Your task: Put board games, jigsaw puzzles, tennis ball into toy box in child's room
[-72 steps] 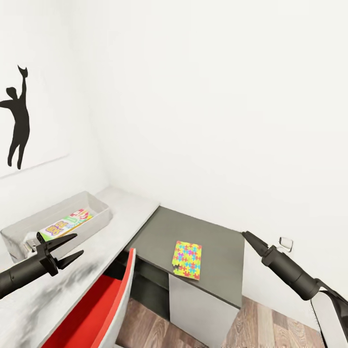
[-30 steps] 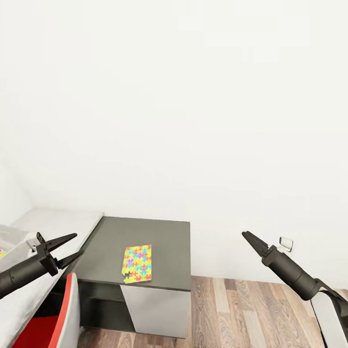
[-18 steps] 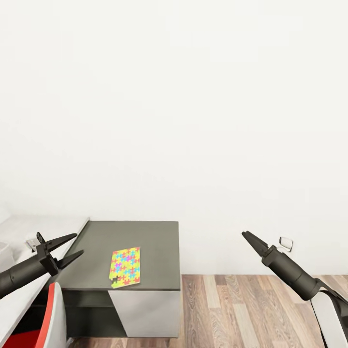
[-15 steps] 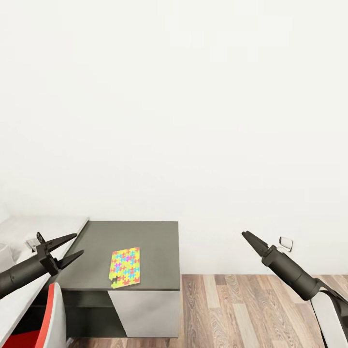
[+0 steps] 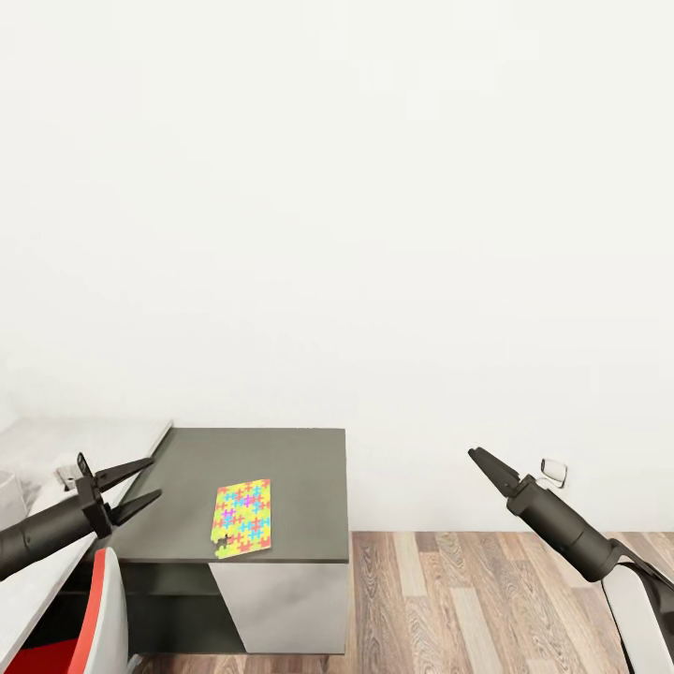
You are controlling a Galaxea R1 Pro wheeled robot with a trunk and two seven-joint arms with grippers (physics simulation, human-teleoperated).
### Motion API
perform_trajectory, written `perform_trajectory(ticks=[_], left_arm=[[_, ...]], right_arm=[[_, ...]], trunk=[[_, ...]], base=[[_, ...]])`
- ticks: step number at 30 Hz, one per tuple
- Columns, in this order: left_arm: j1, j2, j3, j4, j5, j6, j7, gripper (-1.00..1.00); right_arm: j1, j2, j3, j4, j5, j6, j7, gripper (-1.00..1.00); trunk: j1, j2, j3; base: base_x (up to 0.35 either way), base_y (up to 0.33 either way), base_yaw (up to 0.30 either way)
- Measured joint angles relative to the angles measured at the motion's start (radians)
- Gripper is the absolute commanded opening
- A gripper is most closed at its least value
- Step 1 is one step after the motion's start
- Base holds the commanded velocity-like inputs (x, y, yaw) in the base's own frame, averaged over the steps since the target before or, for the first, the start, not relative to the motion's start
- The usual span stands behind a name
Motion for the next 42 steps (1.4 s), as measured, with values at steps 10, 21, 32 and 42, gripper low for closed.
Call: perform_trajectory(ticks=[10,21,32,42], left_arm=[[-0.032,0.004,0.01,-0.003,-0.049,-0.002,0.067,1.0],[-0.479,-0.144,-0.184,0.153,-0.212,-0.003,0.641,1.0],[-0.832,-0.379,-0.311,0.745,-0.646,-0.19,0.84,1.0],[-0.861,-0.446,-0.314,0.955,-0.924,-0.386,0.812,1.0]], right_arm=[[0.0,0.0,0.002,0.001,0.007,-0.001,-0.046,1.0],[0.0,0.0,0.013,0.0,0.015,0.001,-0.373,1.0],[0.0,0.0,0.053,0.002,0.015,-0.001,-0.417,1.0],[0.0,-0.001,0.057,0.001,0.016,-0.001,-0.415,1.0]], trunk=[[0.0,0.0,0.0],[0.0,0.001,0.0],[0.0,0.0,0.0],[0.0,0.0,0.0]], base=[[0.0,0.0,0.0],[0.0,0.0,0.0],[0.0,0.0,0.0],[0.0,0.0,0.0]])
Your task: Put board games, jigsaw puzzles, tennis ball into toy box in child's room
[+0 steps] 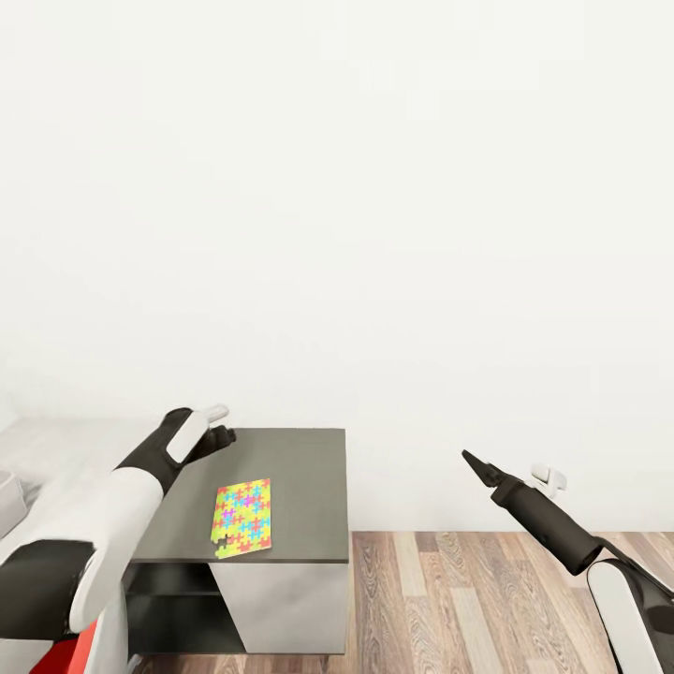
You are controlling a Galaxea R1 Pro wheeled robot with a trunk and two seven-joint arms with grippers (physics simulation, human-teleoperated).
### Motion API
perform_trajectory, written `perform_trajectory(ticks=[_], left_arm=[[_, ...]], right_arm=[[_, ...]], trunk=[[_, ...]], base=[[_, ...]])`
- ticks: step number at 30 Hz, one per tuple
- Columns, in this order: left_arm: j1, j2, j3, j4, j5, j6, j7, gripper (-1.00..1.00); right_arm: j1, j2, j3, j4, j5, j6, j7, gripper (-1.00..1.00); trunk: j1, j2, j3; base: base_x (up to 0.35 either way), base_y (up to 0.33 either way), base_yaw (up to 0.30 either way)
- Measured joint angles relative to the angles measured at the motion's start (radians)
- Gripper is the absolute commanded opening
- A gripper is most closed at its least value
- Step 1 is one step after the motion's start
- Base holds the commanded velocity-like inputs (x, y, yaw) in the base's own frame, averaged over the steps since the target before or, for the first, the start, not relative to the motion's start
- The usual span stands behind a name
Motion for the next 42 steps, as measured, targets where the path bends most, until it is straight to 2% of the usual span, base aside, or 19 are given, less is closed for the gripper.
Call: perform_trajectory(ticks=[5,8,12,32,42], left_arm=[[-0.001,0.003,-0.007,0.02,-0.016,-0.017,-0.136,1.0],[0.0,0.015,-0.008,0.024,-0.022,-0.024,-0.253,1.0],[0.002,0.036,-0.01,0.025,-0.023,-0.038,-0.325,1.0],[0.003,0.047,-0.007,0.083,-0.058,-0.053,-0.35,1.0],[0.003,0.048,-0.008,0.084,-0.069,-0.056,-0.346,1.0]], right_arm=[[0.0,0.0,0.0,-0.001,-0.001,0.001,0.008,1.0],[0.0,-0.002,0.0,-0.003,-0.001,0.007,0.007,1.0],[0.0,-0.009,-0.005,-0.005,-0.002,0.013,0.003,1.0],[-0.002,-0.014,-0.008,-0.008,-0.003,0.025,0.008,1.0],[-0.002,-0.015,-0.008,-0.004,-0.003,0.032,0.006,1.0]], trunk=[[0.0,0.0,0.0],[0.0,0.0,0.0],[0.0,0.0,0.0],[0.0,0.0,-0.001],[0.0,0.0,-0.014]], base=[[0.0,0.0,0.0],[0.0,0.0,0.0],[0.0,0.0,0.0],[0.0,0.0,0.0],[0.0,0.0,0.0]])
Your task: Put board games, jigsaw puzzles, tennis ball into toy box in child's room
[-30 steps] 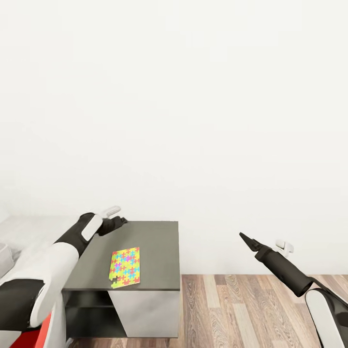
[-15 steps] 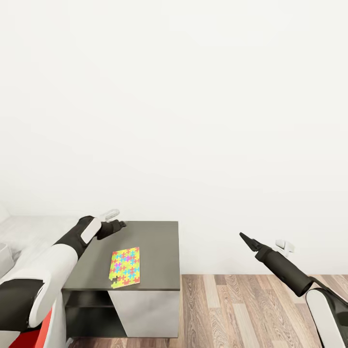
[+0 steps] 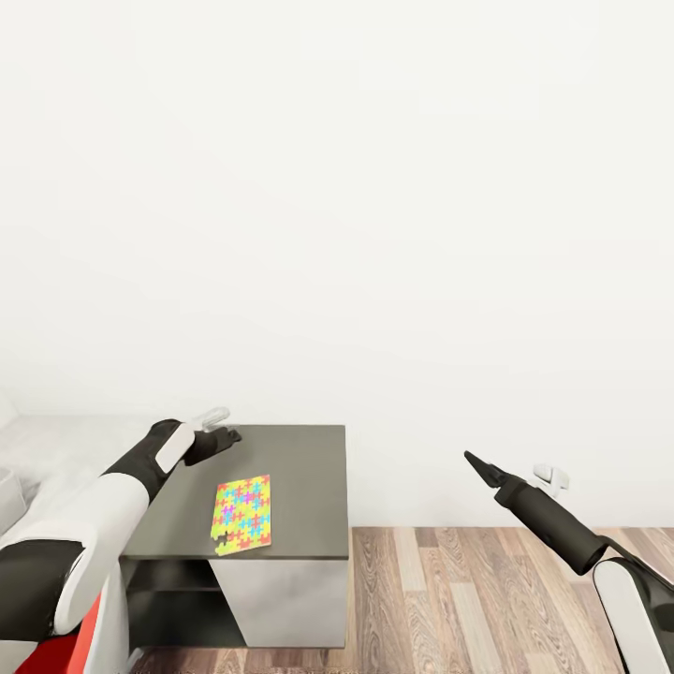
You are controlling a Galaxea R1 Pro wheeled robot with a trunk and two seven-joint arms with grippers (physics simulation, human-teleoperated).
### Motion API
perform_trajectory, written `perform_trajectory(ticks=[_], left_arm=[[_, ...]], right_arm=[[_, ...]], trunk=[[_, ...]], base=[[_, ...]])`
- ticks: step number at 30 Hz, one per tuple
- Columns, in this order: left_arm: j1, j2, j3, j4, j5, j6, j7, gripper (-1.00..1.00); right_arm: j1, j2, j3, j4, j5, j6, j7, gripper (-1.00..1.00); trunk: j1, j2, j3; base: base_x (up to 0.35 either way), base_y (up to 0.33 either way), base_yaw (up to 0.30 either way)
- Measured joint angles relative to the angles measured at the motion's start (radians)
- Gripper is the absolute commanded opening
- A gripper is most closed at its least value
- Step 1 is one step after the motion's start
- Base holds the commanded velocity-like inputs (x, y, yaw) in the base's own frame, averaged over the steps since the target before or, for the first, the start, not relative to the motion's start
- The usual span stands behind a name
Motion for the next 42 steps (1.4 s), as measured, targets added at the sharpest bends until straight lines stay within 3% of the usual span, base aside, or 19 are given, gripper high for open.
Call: perform_trajectory(ticks=[20,27,31,36,42], left_arm=[[0.0,0.001,-0.002,-0.004,-0.014,0.002,-0.003,1.0],[0.0,0.042,0.002,-0.004,-0.007,0.008,-0.013,1.0],[0.0,0.062,0.0,-0.004,-0.006,0.011,-0.059,1.0],[0.001,0.083,-0.004,-0.001,-0.002,0.013,-0.179,1.0],[0.003,0.091,-0.005,-0.001,-0.007,0.014,-0.217,1.0]], right_arm=[[0.0,-0.001,0.002,0.004,0.0,0.0,0.0,1.0],[0.0,-0.001,0.003,0.004,0.0,-0.001,0.0,1.0],[0.0,-0.001,0.003,0.004,0.001,-0.001,0.0,1.0],[0.0,-0.001,0.004,0.004,0.001,-0.001,0.0,1.0],[0.0,-0.001,0.005,0.004,0.001,-0.001,0.0,1.0]], trunk=[[0.0,0.0,-0.033],[0.0,0.0,-0.044],[0.0,0.0,-0.051],[0.0,0.0,-0.059],[0.0,0.0,-0.069]], base=[[0.0,0.0,0.0],[0.0,0.0,0.0],[0.0,0.0,0.0],[0.0,0.0,0.0],[0.0,0.0,0.0]])
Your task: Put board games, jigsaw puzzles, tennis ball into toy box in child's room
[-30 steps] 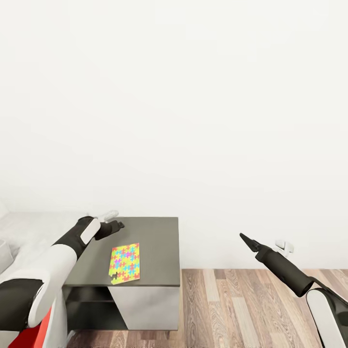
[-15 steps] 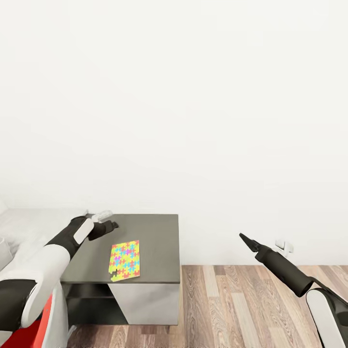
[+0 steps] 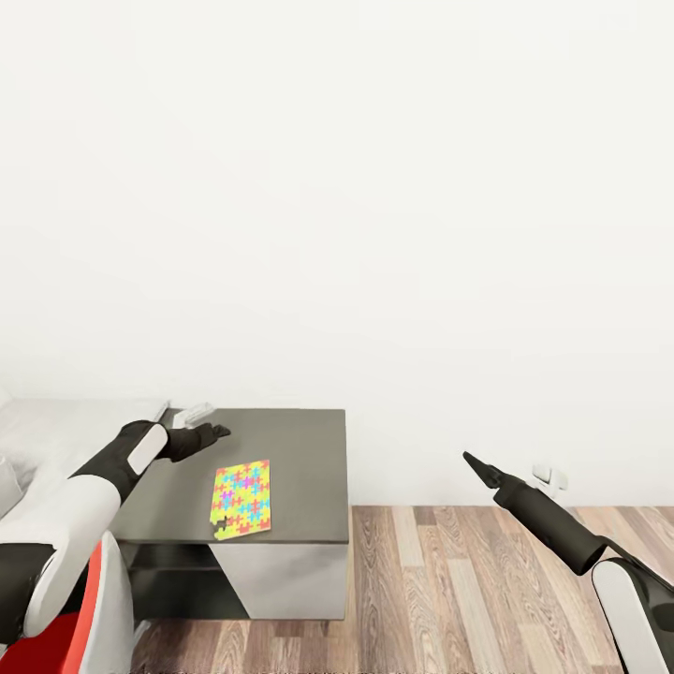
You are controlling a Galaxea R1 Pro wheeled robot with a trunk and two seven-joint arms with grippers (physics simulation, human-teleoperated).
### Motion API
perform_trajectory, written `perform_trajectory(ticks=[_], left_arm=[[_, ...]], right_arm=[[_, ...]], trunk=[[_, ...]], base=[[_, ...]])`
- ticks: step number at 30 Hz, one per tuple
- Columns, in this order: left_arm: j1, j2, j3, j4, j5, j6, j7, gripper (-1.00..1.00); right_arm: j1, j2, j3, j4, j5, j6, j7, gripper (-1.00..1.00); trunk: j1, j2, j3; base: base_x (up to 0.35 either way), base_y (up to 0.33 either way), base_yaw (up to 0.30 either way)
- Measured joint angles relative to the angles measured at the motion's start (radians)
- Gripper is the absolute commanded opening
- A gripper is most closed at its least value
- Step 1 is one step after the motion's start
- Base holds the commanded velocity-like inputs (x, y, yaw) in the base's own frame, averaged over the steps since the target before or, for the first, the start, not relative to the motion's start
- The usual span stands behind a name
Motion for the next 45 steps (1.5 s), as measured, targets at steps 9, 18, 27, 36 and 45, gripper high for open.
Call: perform_trajectory(ticks=[9,18,27,36,45], left_arm=[[0.002,0.004,0.0,0.0,-0.003,-0.002,-0.007,1.0],[0.005,-0.001,0.0,0.001,-0.003,-0.006,-0.004,1.0],[0.005,-0.005,-0.008,0.003,-0.038,-0.005,0.001,1.0],[0.005,-0.014,-0.009,0.032,-0.057,-0.002,0.001,1.0],[0.005,-0.02,-0.009,0.037,-0.059,-0.006,0.001,1.0]], right_arm=[[0.0,0.0,0.0,0.0,0.0,0.0,0.0,1.0],[0.0,0.0,0.0,0.0,0.0,0.0,0.0,1.0],[0.0,0.001,0.0,0.001,0.0,0.0,-0.001,1.0],[0.0,0.0,0.0,0.002,0.0,0.0,-0.002,1.0],[0.0,0.0,0.0,0.002,0.001,0.0,-0.002,1.0]], trunk=[[0.0,0.0,-0.015],[0.0,0.0,-0.03],[0.0,0.0,-0.045],[0.0,0.0,-0.059],[0.0,0.0,-0.074]], base=[[0.0,0.0,0.0],[0.0,0.0,0.0],[0.0,0.0,0.0],[0.0,0.0,0.0],[0.0,0.0,0.0]])
